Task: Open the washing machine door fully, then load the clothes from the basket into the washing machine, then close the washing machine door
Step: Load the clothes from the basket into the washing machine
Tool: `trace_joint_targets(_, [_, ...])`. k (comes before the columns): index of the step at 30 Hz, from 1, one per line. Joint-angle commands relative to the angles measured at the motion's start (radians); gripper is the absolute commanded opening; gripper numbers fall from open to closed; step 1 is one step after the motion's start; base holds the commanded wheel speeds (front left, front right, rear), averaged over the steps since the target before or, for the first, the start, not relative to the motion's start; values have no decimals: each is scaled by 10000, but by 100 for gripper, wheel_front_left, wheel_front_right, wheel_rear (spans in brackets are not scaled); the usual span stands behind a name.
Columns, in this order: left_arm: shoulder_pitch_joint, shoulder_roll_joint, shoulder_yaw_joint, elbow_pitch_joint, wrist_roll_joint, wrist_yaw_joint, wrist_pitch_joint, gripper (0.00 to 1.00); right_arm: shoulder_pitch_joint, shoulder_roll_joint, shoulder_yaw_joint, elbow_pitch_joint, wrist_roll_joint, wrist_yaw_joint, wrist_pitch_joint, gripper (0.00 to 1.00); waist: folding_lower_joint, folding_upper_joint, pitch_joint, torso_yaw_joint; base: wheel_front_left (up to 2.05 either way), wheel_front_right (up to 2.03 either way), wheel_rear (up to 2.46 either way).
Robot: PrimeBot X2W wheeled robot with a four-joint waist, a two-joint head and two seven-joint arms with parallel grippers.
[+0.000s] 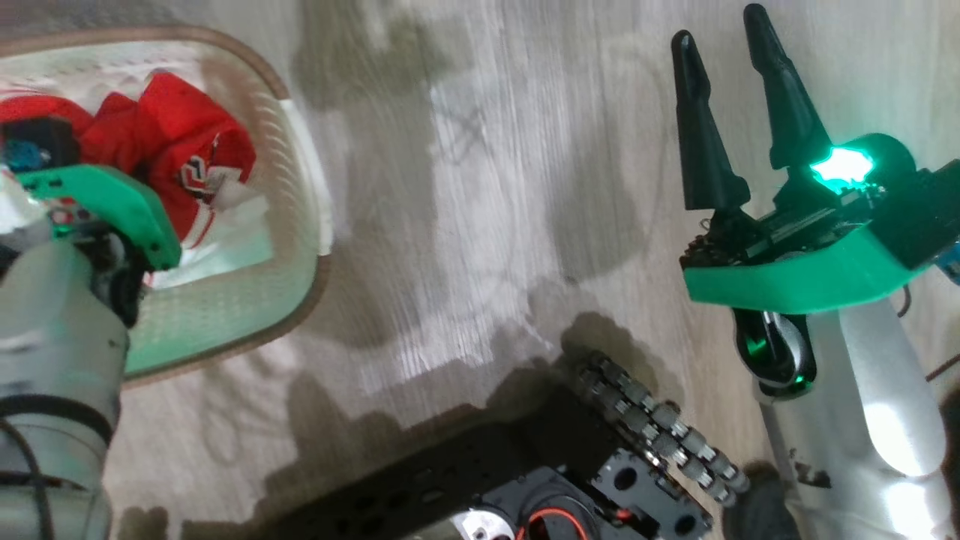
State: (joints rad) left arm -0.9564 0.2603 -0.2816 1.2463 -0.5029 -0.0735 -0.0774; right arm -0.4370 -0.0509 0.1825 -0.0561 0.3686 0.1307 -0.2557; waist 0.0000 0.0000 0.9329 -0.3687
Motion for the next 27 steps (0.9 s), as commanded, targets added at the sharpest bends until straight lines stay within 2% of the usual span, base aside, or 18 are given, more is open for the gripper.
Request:
trace_joint_targets(1, [470,167,185,-77,-19,-39,-124,0,556,7,64,-225,-64,0,-60,100,0,0,-402,362,0,0,0])
trace_joint_targets(7, [964,-244,165,-396,-125,-185,-1314,0,808,7,-313,-13,-503,0,-60,100,0,0,-1563,1024,0,0,0])
trace_joint_targets(14, [1842,-584,442,-1494,-340,-233,-1817,0,1404,7,-889,327,-960,0,-60,100,0,0,-3154,1822,0,0,0])
trace_joint_targets(17, [2321,-601,684,-2798,-205,-15,-1837,0,1688,7,-1164,433,-1121,0,-60,100,0,0,-3813,2145,0,0,0])
trace_joint_targets(22, [3692,-584,1148,-5794,321,460,-1841,0,2102,7,-1415,637,-1273,0,-61,100,0,0,-4898,2521,0,0,0])
trace_joint_targets(27, [4949,-676,1201,-8373,807,854,-1842,0,2578,7,-1844,839,-1355,0,-53,100,0,0,-5877,2973,0,0,0])
